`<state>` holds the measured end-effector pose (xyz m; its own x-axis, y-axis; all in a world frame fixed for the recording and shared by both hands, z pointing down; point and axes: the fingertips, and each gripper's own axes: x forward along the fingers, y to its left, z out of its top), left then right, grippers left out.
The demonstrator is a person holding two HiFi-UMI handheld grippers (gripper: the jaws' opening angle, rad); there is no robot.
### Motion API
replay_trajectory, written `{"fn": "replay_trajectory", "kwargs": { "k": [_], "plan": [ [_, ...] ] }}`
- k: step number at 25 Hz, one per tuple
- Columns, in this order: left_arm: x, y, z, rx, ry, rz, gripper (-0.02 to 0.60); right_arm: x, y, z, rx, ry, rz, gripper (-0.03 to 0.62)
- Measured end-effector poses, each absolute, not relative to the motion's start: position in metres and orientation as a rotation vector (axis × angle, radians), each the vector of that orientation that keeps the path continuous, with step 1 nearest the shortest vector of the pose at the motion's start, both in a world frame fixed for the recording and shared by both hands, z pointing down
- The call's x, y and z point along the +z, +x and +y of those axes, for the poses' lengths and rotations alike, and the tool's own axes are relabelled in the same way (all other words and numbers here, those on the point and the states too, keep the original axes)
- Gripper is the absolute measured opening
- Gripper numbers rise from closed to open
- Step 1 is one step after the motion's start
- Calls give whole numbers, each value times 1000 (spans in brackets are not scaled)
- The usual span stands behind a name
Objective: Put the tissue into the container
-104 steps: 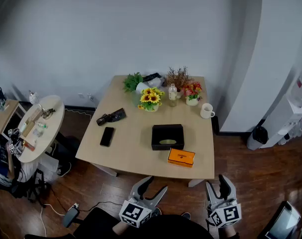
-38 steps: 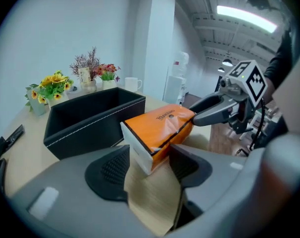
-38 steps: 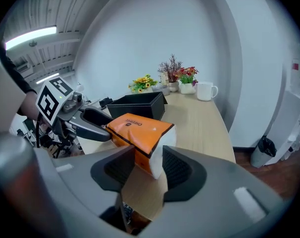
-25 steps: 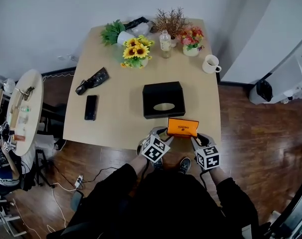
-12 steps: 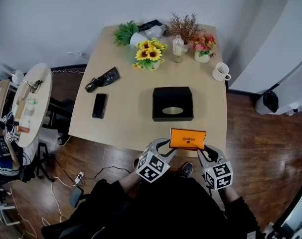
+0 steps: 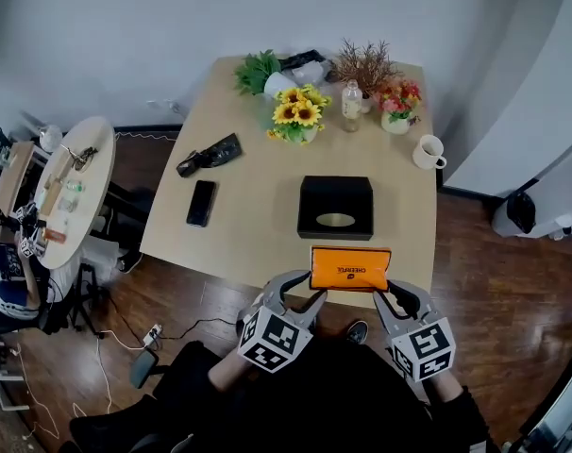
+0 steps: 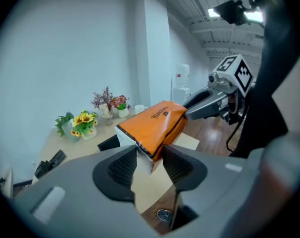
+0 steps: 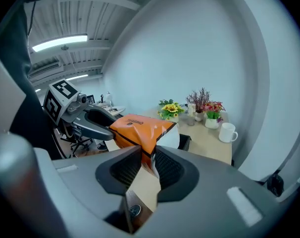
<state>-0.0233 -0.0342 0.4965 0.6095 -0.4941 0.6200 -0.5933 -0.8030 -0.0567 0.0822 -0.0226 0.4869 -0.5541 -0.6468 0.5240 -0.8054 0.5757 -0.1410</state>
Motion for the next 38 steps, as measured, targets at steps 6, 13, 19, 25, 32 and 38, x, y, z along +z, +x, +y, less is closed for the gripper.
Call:
{"fn": "replay_trajectory", "kwargs": {
  "k": [6, 13, 19, 25, 32, 38],
  "plan": [
    [450, -23, -51, 941, 2714, -1015, 147, 442, 84, -44, 415, 1186, -2452, 87],
    [441, -29, -72, 905, 2726, -1039, 147, 430, 79, -67, 369, 1199, -2453, 87],
    [452, -36, -113, 903, 2722, -1049, 147, 441, 73, -107, 356, 1196, -2455, 87],
    [471, -37, -153, 944, 2700, -1052, 147, 460, 70, -146, 344, 1210, -2429, 87],
    [506, -38, -188, 927, 2668, -1039, 147, 491, 69, -179, 365, 1233, -2389, 87],
    [548, -40, -204, 992, 2634, -992, 147, 530, 65, -192, 370, 1215, -2361, 87]
  ]
}}
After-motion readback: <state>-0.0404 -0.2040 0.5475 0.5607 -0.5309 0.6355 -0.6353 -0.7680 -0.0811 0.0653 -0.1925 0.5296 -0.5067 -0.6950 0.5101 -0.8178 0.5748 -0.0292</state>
